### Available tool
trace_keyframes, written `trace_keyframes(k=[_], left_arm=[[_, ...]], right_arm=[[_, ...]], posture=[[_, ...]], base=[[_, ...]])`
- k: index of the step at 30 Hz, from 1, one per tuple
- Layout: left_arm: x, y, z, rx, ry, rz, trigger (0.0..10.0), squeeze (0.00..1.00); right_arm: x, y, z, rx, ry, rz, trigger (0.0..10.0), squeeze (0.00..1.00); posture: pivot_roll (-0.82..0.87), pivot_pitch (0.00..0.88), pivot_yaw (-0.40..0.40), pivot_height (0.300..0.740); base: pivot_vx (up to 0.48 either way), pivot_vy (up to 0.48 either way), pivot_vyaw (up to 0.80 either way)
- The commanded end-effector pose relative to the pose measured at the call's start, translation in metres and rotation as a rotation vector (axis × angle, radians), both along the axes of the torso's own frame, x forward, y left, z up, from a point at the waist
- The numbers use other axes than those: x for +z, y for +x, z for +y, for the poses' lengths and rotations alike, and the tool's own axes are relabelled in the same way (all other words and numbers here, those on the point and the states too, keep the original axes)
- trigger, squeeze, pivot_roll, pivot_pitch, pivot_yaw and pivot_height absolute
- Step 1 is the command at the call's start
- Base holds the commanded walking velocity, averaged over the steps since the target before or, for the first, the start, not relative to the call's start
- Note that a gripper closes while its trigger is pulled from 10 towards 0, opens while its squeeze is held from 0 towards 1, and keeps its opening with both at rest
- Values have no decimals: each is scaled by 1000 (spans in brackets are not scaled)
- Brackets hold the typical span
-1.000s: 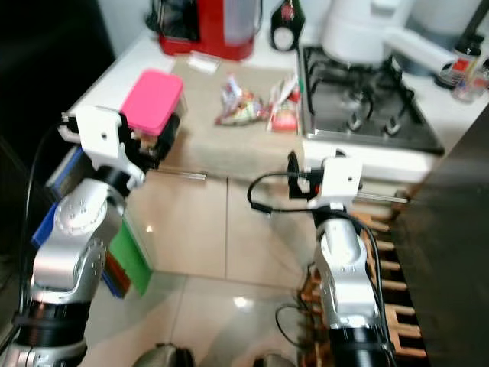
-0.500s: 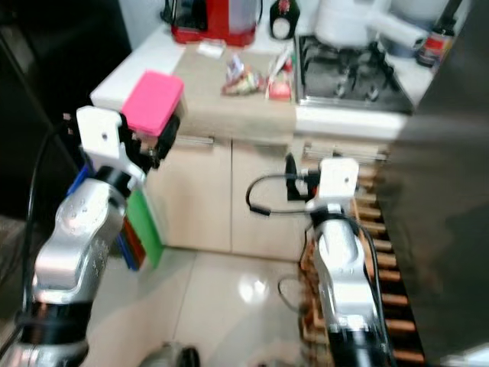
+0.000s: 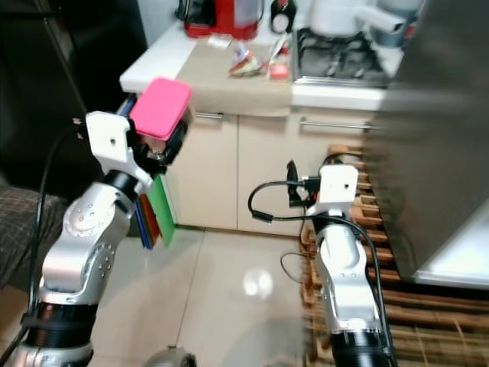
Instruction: Restocking fridge
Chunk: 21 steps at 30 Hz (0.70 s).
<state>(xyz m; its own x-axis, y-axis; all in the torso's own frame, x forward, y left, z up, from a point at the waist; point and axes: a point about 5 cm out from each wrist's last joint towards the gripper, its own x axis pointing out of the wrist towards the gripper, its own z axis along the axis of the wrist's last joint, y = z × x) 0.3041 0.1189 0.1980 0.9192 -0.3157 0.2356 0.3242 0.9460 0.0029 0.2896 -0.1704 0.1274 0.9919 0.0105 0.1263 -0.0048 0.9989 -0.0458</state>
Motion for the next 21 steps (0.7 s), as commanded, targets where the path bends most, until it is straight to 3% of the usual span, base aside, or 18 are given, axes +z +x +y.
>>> trace_keyframes(k=[1, 4, 21], left_arm=[[4, -1, 3, 2, 5, -22, 10000, 0], [3, -2, 3, -5, 12, -26, 10000, 0], [10, -10, -8, -96, -39, -67, 10000, 0]], right_arm=[[1, 0, 2, 13, 0, -5, 10000, 43], [1, 0, 2, 14, -2, -2, 10000, 47], [4, 1, -1, 18, -13, -14, 10000, 43]], posture=[[-27, 0, 10, 740], [-27, 0, 10, 740], [-35, 0, 3, 740]], base=[[0, 0, 0], [0, -205, 0], [0, -480, 0]])
